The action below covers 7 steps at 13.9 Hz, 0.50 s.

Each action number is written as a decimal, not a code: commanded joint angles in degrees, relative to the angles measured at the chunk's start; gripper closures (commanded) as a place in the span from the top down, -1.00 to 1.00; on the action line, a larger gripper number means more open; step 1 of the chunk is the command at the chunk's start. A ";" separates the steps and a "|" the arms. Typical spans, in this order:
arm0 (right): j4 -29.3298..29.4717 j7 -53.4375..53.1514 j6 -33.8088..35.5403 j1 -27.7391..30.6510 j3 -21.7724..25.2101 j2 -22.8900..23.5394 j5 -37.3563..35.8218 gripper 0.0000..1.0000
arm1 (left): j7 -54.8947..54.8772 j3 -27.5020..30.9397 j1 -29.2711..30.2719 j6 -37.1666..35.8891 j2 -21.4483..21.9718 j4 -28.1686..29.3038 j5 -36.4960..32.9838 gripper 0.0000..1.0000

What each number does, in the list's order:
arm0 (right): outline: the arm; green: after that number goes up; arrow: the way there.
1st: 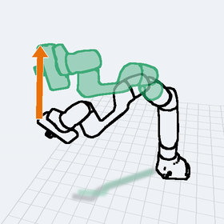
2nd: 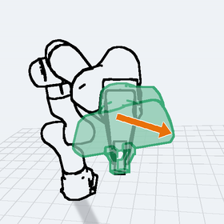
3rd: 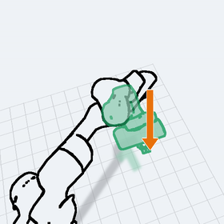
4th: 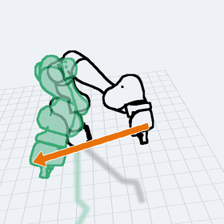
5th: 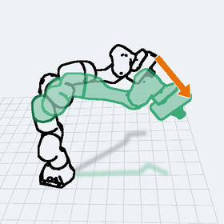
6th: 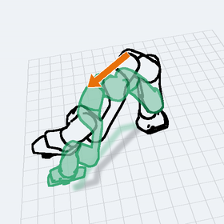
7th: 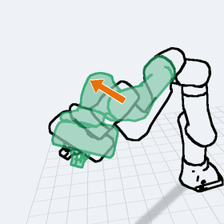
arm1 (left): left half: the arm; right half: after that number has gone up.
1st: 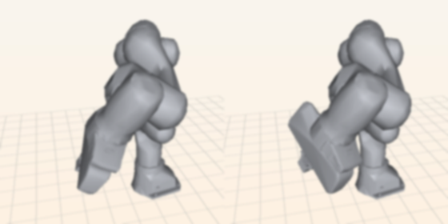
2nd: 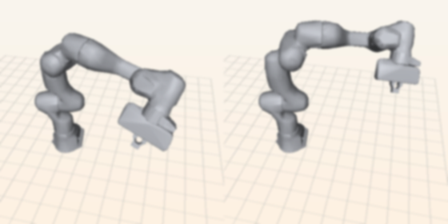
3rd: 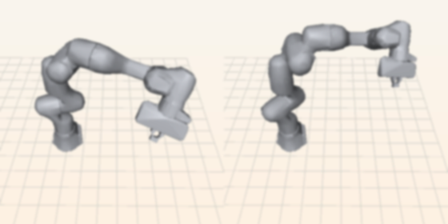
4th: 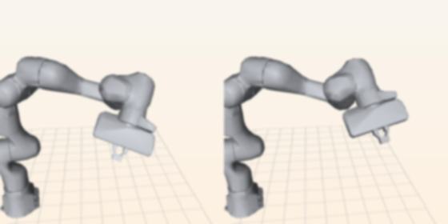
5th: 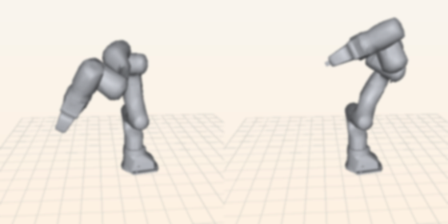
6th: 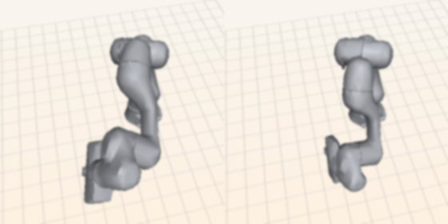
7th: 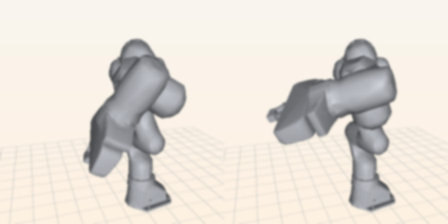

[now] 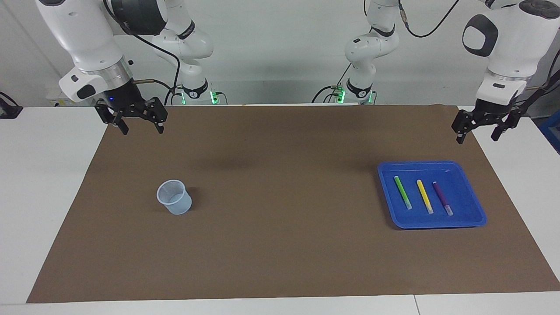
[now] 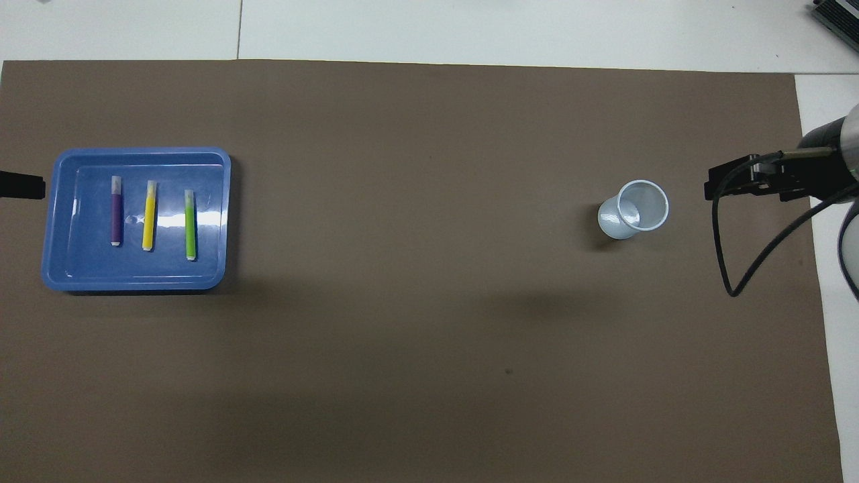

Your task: Right arm passes pens to left for tray arrangement

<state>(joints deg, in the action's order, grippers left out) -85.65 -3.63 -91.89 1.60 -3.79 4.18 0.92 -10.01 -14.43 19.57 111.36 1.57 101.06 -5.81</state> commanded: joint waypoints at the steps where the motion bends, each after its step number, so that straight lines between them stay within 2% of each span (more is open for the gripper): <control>1: -1.27 1.00 0.49 0.78 -0.61 -1.37 -0.04 1.00 | 0.61 0.80 0.38 -0.97 1.42 1.25 -0.96 1.00; 7: -1.27 1.00 0.49 0.78 -0.61 -1.28 -0.04 1.00 | 0.87 0.54 -0.22 -6.76 2.29 0.90 -0.69 1.00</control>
<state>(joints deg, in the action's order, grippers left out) -85.65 -3.63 -91.89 1.60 -3.79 4.18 0.92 -10.00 -13.63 19.94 106.71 1.96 101.24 -5.81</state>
